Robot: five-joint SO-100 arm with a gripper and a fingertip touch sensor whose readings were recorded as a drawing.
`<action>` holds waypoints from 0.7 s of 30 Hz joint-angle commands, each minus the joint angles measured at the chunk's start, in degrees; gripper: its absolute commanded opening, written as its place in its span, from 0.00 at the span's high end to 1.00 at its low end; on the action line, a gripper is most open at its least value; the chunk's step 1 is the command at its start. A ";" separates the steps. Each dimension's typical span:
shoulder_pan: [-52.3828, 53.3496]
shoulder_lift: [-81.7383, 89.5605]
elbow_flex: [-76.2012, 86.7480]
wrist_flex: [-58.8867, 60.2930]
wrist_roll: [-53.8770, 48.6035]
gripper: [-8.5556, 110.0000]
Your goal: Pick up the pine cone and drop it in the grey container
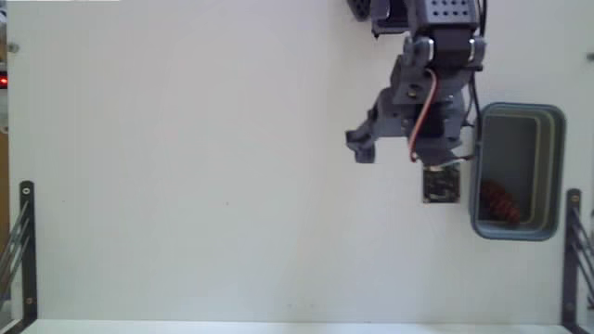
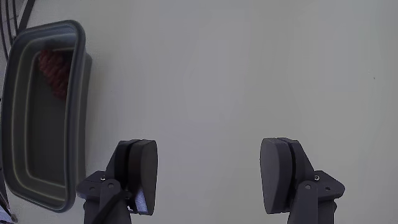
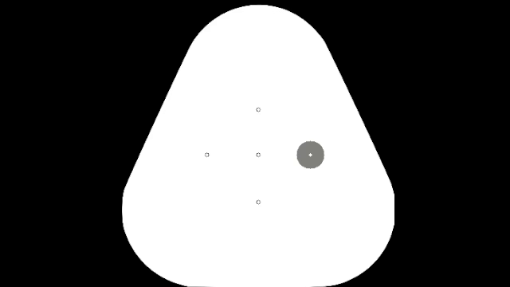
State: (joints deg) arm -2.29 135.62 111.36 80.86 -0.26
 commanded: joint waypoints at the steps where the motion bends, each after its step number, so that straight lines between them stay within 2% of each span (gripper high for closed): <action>1: 0.75 4.49 1.20 1.09 0.26 0.00; 21: 2.29 6.50 3.20 1.10 0.26 0.00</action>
State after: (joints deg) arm -0.44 139.92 114.26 80.86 -0.26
